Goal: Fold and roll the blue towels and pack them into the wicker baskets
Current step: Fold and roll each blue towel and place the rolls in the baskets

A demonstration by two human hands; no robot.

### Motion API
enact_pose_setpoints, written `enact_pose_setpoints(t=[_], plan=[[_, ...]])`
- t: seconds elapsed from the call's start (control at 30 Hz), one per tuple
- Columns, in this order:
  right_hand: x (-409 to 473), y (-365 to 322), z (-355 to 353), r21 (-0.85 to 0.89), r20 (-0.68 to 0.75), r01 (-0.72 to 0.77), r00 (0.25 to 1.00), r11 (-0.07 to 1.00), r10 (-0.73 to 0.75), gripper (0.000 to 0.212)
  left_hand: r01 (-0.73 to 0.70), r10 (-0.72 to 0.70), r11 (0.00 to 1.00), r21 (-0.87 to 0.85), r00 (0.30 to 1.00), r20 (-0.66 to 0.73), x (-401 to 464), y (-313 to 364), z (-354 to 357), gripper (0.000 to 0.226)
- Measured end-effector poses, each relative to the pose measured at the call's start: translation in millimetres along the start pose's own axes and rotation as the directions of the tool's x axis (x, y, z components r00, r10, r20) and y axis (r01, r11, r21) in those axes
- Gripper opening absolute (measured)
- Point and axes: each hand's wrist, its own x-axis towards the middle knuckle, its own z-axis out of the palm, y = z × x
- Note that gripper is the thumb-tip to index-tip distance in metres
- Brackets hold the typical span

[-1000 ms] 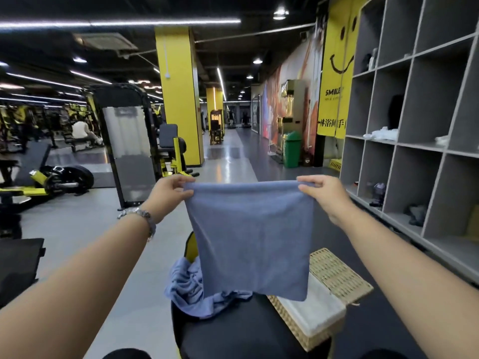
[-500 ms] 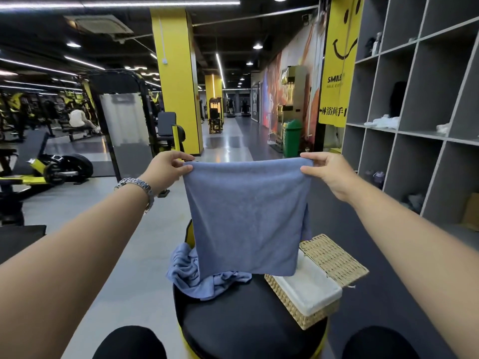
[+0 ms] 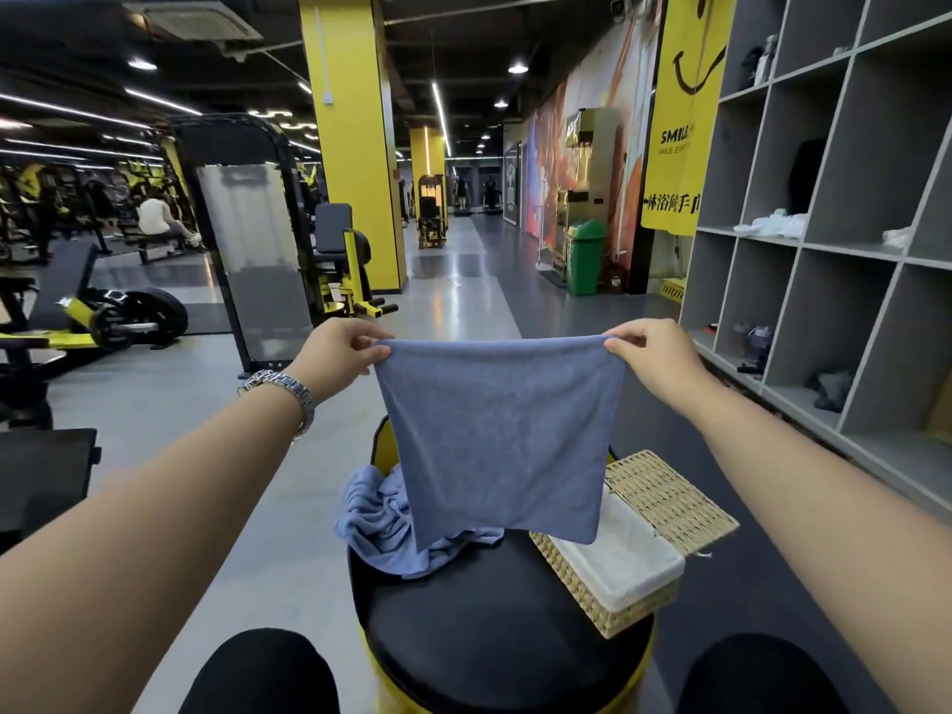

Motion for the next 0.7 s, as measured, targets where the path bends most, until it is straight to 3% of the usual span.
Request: enact_pose_setpoints(t=[0.1, 0.37, 0.5, 0.63, 0.7], plan=[[-1.7, 4.1, 5.4, 0.039, 0.007, -0.026, 1.000, 0.999, 0.026, 0.015, 0.006, -0.007, 0.999, 0.038, 1.000, 0.024, -1.4, -5.9, 5.7, 0.010], [-0.1, 9.3, 9.9, 0.015, -0.034, -0.007, 0.999, 1.000, 0.008, 0.011, 0.112, -0.103, 0.982, -0.149, 0.992, 0.069, -1.3, -7.5, 17.4, 0.016], [-0.6, 15.5, 11.0, -0.005, -0.036, -0.022, 0.999, 1.000, 0.021, 0.010, 0.094, -0.091, 0.993, -0.069, 0.995, 0.045, -1.4, -9.8, 18.3, 0.019], [-2.9, 18.5, 10.4, -0.039, -0.021, -0.027, 0.999, 0.999, 0.026, 0.011, 0.119, -0.103, 0.983, -0.142, 0.987, 0.120, -6.3, -11.2, 20.8, 0.028], [-6.0, 20.4, 10.0, -0.055, -0.011, -0.038, 0.999, 0.998, 0.037, 0.013, 0.104, -0.091, 0.989, -0.101, 0.988, 0.121, -9.1, -12.1, 24.2, 0.029]])
